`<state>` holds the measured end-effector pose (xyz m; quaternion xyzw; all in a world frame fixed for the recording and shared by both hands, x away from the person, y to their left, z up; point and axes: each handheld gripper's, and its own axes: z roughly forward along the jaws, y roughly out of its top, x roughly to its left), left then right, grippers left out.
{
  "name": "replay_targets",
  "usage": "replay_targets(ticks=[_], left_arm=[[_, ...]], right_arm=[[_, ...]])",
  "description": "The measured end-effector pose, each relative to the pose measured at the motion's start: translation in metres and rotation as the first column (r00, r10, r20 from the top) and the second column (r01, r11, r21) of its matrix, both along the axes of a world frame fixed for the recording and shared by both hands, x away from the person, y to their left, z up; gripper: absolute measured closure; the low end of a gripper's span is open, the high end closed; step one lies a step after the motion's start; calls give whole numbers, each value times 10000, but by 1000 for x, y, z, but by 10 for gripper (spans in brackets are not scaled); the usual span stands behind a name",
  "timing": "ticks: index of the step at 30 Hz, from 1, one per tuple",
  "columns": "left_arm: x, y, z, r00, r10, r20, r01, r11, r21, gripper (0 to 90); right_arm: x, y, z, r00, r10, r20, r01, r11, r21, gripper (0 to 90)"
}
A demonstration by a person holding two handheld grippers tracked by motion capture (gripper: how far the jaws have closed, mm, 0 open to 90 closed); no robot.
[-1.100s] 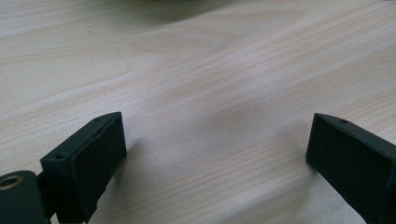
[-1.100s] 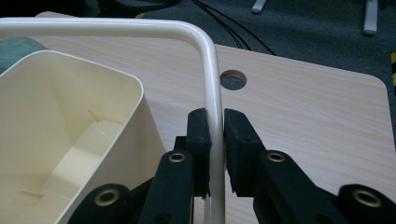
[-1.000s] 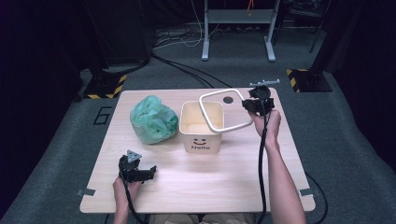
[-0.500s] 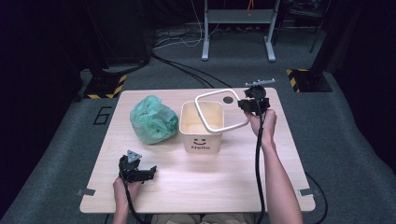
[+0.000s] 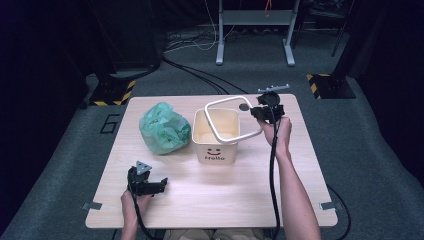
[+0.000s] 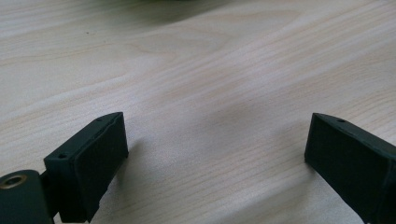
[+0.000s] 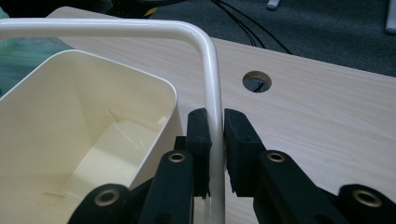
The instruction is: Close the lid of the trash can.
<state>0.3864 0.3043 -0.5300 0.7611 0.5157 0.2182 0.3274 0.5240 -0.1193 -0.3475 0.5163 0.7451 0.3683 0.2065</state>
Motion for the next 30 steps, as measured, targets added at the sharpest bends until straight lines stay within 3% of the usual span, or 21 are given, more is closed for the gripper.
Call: replay_targets(ticks=[12,15,19,21,27,30], left_arm=[[0,1,0,10000,-29,-8,29,10000,-92,58],[1,4,1,10000,-53,0,53,9992,-392,60],[0,3,1,10000,-27,22,28,9993,-369,82],[0,2,3,10000,-94,-26,92,9975,-698,81],[-5,-12,24,9981,-600,103,608,9925,-1061,78],[-2,-15,37,9942,-1066,-141,1031,9820,-1581,81]], right_arm=[[0,11,3,9997,225,34,-225,9997,-7,809],[0,14,3,9997,262,17,-262,9997,-2,809],[1,16,1,9996,272,-67,-272,9996,11,809],[1,17,1,9996,277,-105,-277,9996,9,809],[2,21,-1,9995,230,-196,-230,9997,-8,809],[2,22,-2,9994,232,-248,-231,9997,7,808]])
